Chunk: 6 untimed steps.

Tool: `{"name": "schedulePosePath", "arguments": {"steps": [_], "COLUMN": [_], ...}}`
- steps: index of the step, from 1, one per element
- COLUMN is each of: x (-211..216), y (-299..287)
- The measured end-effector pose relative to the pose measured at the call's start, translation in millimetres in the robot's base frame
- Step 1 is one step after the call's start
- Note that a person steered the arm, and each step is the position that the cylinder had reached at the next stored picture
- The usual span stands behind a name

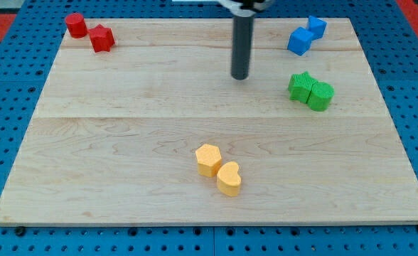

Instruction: Move the blue cube towards the bottom left of the board

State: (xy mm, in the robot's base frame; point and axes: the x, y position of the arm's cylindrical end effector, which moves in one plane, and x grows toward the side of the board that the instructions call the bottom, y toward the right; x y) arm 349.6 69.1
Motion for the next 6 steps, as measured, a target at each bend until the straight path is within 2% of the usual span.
{"name": "schedulePosePath", "arguments": {"steps": [1,2,3,4,5,6], "x": [-13,-48,-104,-157,-136,-134], "y": [76,151,179,174,160,86]}}
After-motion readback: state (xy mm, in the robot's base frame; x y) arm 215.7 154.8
